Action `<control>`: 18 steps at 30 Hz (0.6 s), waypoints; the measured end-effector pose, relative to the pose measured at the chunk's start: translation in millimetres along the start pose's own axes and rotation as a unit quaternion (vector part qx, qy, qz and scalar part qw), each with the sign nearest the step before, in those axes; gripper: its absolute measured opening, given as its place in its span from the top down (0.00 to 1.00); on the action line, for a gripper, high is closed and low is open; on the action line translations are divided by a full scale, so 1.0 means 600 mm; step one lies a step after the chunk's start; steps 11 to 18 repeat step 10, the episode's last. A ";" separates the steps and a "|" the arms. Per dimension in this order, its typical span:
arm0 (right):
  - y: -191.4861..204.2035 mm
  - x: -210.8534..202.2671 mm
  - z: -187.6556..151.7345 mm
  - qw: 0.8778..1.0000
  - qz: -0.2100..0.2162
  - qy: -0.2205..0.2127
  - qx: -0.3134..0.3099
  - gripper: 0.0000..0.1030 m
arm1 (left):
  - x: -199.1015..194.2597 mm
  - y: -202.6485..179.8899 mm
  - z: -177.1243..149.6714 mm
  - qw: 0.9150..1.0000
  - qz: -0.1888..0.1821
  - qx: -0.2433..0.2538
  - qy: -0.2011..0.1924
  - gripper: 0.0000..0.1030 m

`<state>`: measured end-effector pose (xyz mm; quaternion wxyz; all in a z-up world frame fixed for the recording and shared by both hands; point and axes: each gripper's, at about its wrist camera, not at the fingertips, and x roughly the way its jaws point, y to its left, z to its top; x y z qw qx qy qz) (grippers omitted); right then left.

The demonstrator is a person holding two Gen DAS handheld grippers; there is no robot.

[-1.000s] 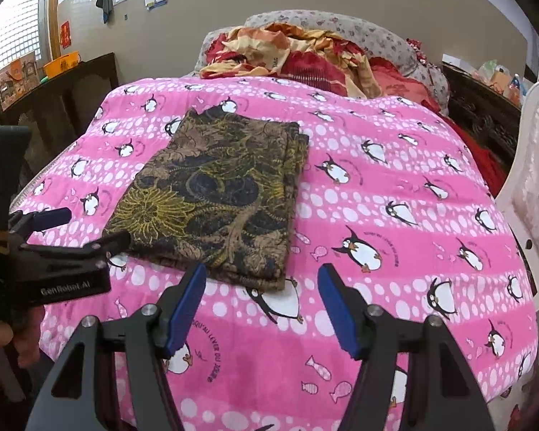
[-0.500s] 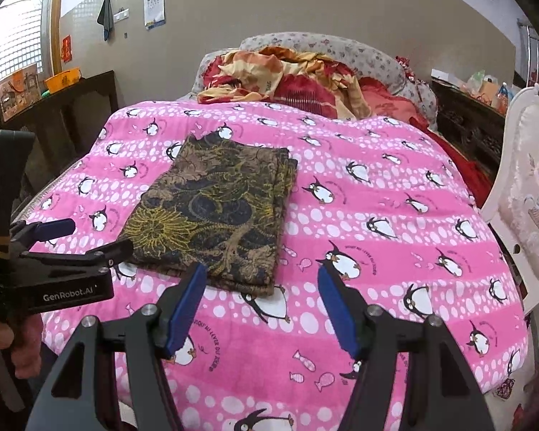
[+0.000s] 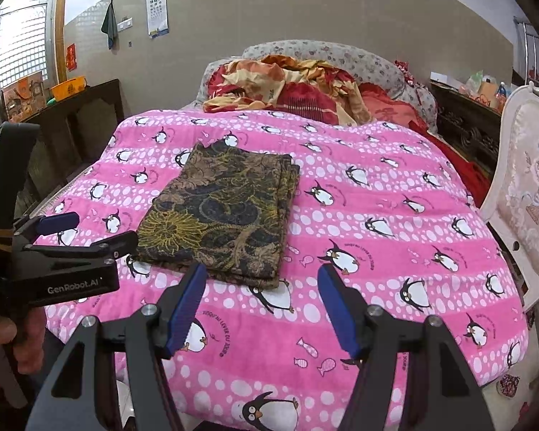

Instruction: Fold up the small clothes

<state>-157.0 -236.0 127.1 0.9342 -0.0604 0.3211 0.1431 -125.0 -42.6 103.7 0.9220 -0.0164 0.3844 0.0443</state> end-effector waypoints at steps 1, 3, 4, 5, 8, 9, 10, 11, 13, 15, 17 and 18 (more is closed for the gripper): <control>0.000 -0.002 0.000 1.000 0.001 0.000 0.000 0.34 | -0.001 -0.001 0.000 1.000 0.000 0.001 -0.001 0.22; 0.000 -0.002 0.000 1.000 0.001 0.000 0.000 0.34 | -0.003 -0.003 -0.001 1.000 0.001 0.001 -0.001 0.22; 0.000 -0.001 0.000 1.000 0.002 0.001 -0.001 0.34 | -0.004 -0.003 -0.002 1.000 0.000 0.000 -0.001 0.22; 0.001 -0.002 0.000 1.000 0.001 0.002 -0.001 0.34 | -0.003 -0.004 -0.002 1.000 -0.002 0.000 -0.002 0.22; 0.002 -0.003 -0.001 1.000 0.002 0.002 -0.002 0.34 | -0.006 -0.007 -0.005 1.000 0.001 0.003 -0.007 0.22; 0.003 -0.004 -0.001 1.000 0.001 0.003 -0.002 0.34 | -0.007 -0.007 -0.006 1.000 0.003 0.004 -0.009 0.22; 0.004 -0.004 -0.002 1.000 0.000 0.003 -0.003 0.34 | -0.009 -0.006 -0.006 1.000 0.002 0.004 -0.010 0.22; 0.004 -0.004 -0.002 1.000 0.000 0.003 -0.003 0.34 | -0.009 -0.006 -0.006 1.000 0.002 0.004 -0.010 0.22; 0.004 -0.004 -0.002 1.000 0.000 0.003 -0.003 0.34 | -0.009 -0.006 -0.006 1.000 0.002 0.004 -0.010 0.22; 0.004 -0.004 -0.002 1.000 0.000 0.003 -0.003 0.34 | -0.009 -0.006 -0.006 1.000 0.002 0.004 -0.010 0.22; 0.004 -0.004 -0.002 1.000 0.000 0.003 -0.003 0.34 | -0.009 -0.006 -0.006 1.000 0.002 0.004 -0.010 0.22; 0.004 -0.004 -0.002 1.000 0.000 0.003 -0.003 0.34 | -0.009 -0.006 -0.006 1.000 0.002 0.004 -0.010 0.22</control>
